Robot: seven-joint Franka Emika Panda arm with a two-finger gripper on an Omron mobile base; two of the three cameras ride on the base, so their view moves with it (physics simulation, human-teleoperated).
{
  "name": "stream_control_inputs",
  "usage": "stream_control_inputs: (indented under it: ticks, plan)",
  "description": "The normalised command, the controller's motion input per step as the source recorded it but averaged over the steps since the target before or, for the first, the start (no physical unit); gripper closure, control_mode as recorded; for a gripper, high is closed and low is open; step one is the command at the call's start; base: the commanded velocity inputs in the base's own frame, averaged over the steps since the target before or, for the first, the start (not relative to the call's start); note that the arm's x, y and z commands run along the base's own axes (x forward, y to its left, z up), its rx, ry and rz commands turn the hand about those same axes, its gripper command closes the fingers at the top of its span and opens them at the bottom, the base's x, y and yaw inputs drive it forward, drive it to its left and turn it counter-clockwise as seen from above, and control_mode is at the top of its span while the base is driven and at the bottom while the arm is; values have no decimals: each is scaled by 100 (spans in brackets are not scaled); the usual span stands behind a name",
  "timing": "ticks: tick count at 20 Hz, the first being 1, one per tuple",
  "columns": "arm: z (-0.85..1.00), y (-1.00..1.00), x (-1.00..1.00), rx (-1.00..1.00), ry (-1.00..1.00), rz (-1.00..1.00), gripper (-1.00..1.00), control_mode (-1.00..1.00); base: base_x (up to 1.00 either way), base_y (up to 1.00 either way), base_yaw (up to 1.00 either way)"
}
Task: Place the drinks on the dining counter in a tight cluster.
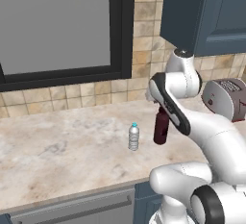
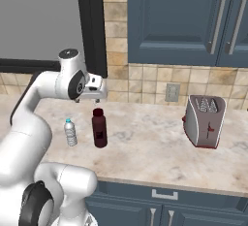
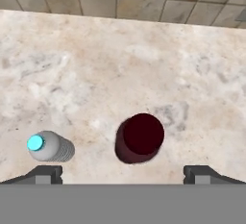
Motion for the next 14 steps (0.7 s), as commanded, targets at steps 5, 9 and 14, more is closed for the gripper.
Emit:
stream_control_inputs:
  ticks: [5, 9, 14]
  plan:
    - [-4, -5, 24, 0, 0, -1, -100, -100, 0, 0, 0]
    - [-24, -35, 2, 0, 0, -18, -100, -100, 0, 0, 0]
    - [-26, -36, 0, 0, 5, -21, -100, -100, 0, 0, 0]
